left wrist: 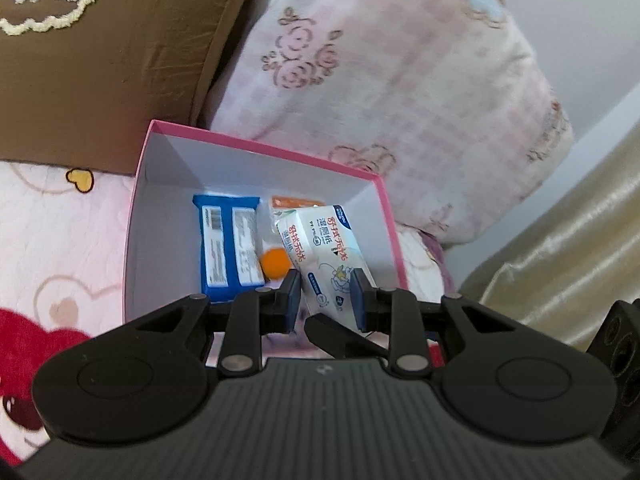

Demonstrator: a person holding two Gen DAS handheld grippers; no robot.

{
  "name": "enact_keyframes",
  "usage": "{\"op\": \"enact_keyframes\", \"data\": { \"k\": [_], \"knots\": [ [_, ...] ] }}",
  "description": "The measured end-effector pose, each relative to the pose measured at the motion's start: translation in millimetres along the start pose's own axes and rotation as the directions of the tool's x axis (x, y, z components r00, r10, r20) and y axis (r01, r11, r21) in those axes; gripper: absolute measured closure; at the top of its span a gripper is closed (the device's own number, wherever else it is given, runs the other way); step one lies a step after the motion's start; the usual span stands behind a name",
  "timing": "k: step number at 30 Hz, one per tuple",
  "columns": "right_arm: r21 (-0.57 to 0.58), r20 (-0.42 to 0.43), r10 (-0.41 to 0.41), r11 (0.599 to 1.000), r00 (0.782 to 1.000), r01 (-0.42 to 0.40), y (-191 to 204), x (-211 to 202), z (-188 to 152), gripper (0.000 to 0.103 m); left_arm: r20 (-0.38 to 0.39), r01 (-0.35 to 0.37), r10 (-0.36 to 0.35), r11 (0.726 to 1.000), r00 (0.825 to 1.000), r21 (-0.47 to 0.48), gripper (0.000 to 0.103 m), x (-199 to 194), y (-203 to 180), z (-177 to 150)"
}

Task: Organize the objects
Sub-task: 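Lift the wipe pack with the right gripper and carry it over the box, then lower the wipe pack into the box and open the right gripper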

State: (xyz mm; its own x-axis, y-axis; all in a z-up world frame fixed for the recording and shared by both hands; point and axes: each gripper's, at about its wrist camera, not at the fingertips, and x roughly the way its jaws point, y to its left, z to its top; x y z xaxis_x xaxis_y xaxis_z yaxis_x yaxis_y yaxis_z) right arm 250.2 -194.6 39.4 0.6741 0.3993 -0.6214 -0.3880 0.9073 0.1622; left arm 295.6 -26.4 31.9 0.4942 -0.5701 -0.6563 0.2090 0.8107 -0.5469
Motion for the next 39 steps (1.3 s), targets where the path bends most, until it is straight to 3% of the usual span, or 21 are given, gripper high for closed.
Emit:
{"op": "enact_keyframes", "data": {
  "k": [8, 15, 19, 22, 33, 36, 39],
  "knots": [
    [0.12, -0.074, 0.03, 0.993, 0.997, -0.021, -38.0, 68.1, 10.0, 0.057, -0.049, -0.078, 0.077, 0.997, 0.996, -0.01, 0.078, 65.1, 18.3, 28.2],
    [0.101, -0.147, 0.009, 0.995, 0.989, 0.006, -44.3, 111.4, 9.9, 0.057, -0.08, -0.122, 0.119, 0.992, 0.99, -0.031, 0.078, 102.4, 38.5, 33.0],
    [0.104, -0.179, 0.003, 0.994, 0.984, 0.016, -47.3, 127.7, 7.7, 0.057, -0.083, -0.107, 0.101, 0.991, 0.991, -0.079, 0.078, 115.1, 52.6, 32.2],
    [0.055, -0.185, -0.033, 0.997, 0.982, 0.044, -44.7, 135.9, 6.2, 0.057, -0.087, -0.099, 0.092, 0.993, 0.992, -0.069, 0.078, 123.1, 55.0, 33.3],
    [0.039, -0.243, -0.018, 0.999, 0.97, 0.028, -40.0, 150.3, 0.1, 0.053, -0.137, -0.123, 0.117, 0.992, 0.984, -0.036, 0.078, 138.9, 61.9, 35.5],
    [0.019, -0.24, -0.07, 0.997, 0.968, 0.077, -39.1, 143.8, -7.4, 0.053, -0.154, -0.119, 0.111, 0.992, 0.982, -0.044, 0.079, 140.5, 64.0, 34.2],
    [-0.01, -0.2, -0.076, 0.997, 0.977, 0.076, -32.4, 128.0, -14.6, 0.053, -0.153, -0.139, 0.134, 0.99, 0.979, -0.019, 0.079, 141.6, 60.6, 34.4]
  ]
}}
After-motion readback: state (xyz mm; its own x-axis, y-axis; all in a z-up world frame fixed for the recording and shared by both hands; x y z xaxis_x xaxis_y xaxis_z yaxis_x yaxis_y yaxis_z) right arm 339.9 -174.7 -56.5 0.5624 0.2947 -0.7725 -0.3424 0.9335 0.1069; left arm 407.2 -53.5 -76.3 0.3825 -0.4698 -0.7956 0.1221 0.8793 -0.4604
